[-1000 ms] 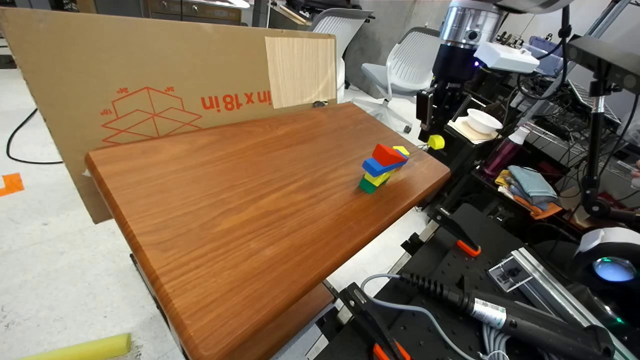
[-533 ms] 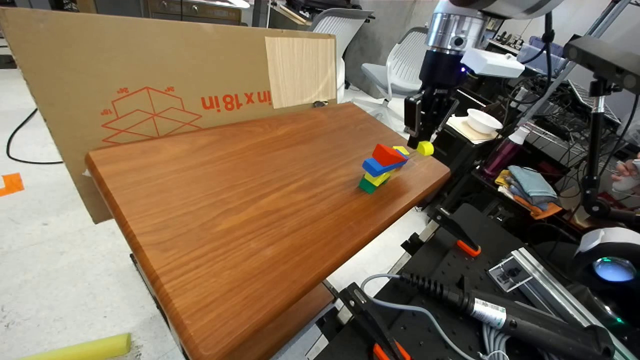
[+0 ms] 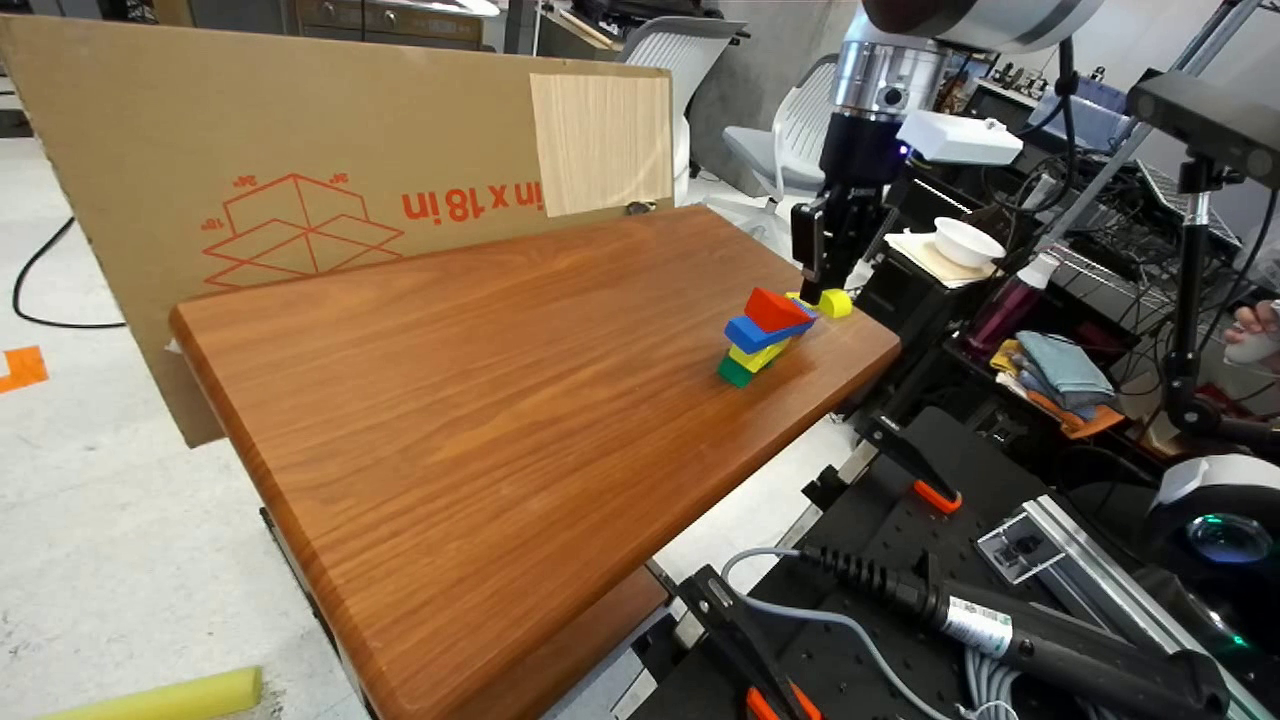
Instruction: Pick the semi circle shaped block and put it on top of the cube
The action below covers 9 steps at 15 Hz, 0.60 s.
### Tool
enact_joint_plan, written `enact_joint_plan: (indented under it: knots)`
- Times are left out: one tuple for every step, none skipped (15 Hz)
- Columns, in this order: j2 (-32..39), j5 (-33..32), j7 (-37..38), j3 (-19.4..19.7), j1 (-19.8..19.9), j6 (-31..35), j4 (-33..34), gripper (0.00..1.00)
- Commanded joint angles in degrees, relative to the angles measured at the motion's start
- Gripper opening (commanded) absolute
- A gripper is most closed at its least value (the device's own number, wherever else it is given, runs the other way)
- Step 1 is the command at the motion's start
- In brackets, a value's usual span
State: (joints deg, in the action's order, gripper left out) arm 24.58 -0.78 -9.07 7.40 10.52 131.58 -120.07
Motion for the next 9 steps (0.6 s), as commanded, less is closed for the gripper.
enact_joint_plan:
  knots:
    - [0.2, -0.6, 0.2, -0.6, -0.3, -1.7, 2.2, 0.09]
    - [0.3, -0.5, 0.1, -0.8, -0.4, -1.8, 2.5, 0.09]
    - [0.7, -0.5, 0.3, -0.9, -0.6, -2.0, 3.1, 0.09]
    - [1.1, -0.4, 0.3, -1.1, -0.6, -2.2, 3.6, 0.09]
    - [1.5, -0.5, 0.4, -1.1, -0.7, -2.5, 4.1, 0.09]
    - [2.0, -0.6, 0.5, -1.1, -0.7, -2.7, 4.6, 0.09]
    - [2.6, -0.7, 0.6, -1.0, -0.7, -3.1, 5.2, 0.09]
    - [3.1, -0.7, 0.7, -1.0, -0.7, -3.6, 5.8, 0.09]
    - [3.8, -0.8, 0.8, -0.9, -0.7, -4.0, 6.5, 0.09]
